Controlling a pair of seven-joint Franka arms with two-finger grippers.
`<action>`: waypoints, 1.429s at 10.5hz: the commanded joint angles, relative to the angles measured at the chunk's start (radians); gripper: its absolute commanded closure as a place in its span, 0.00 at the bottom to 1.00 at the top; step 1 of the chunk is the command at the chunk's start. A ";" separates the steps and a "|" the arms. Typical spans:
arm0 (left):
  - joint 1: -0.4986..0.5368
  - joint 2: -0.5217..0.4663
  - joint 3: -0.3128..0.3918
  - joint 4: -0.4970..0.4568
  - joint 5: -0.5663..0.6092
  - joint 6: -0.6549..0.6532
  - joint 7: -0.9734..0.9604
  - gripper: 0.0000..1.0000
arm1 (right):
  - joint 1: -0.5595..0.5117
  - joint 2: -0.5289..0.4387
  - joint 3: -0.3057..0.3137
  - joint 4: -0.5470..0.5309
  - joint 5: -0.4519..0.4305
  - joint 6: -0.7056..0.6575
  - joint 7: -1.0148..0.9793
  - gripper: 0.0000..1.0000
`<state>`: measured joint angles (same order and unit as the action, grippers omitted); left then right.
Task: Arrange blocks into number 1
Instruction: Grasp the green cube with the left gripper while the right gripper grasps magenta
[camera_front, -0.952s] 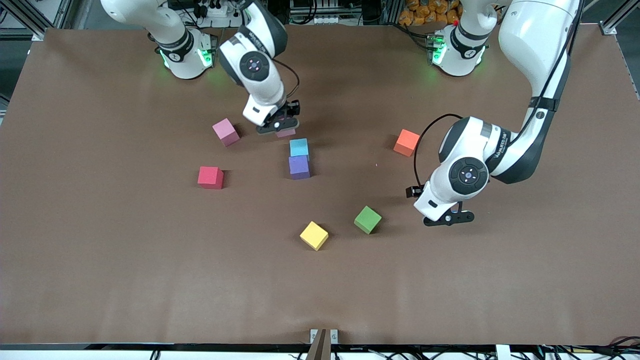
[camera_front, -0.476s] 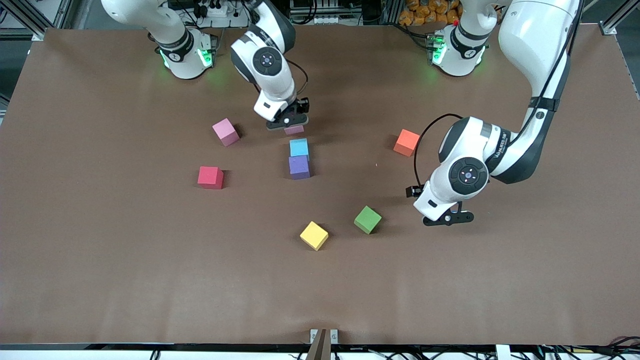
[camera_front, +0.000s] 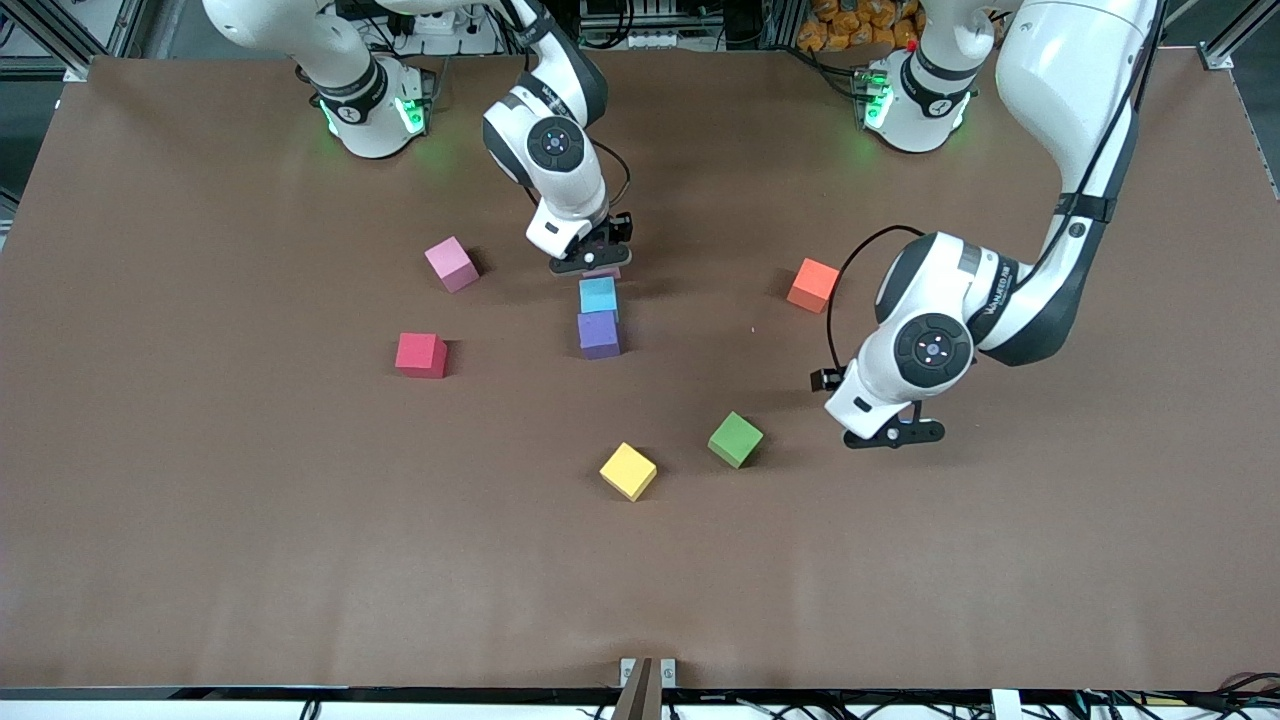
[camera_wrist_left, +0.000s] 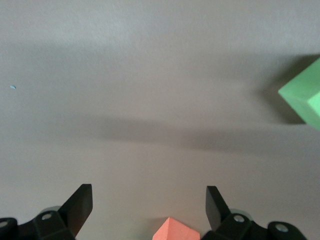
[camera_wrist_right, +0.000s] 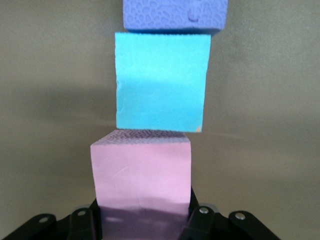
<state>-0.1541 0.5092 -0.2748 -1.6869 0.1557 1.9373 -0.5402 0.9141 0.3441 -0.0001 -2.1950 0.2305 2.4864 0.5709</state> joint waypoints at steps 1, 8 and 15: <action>-0.013 -0.058 -0.021 -0.094 -0.085 0.127 -0.015 0.00 | -0.007 0.015 -0.005 0.020 -0.019 -0.004 0.023 0.33; -0.133 0.158 0.000 0.146 -0.053 0.172 -0.631 0.00 | -0.165 -0.206 0.003 0.018 -0.083 -0.278 -0.076 0.00; -0.214 0.253 0.064 0.237 -0.024 0.331 -0.874 0.00 | -0.595 -0.177 -0.037 0.118 -0.092 -0.394 -0.289 0.00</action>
<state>-0.3109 0.7354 -0.2569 -1.4740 0.0987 2.2359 -1.3449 0.3566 0.1306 -0.0309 -2.1323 0.1522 2.1137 0.2699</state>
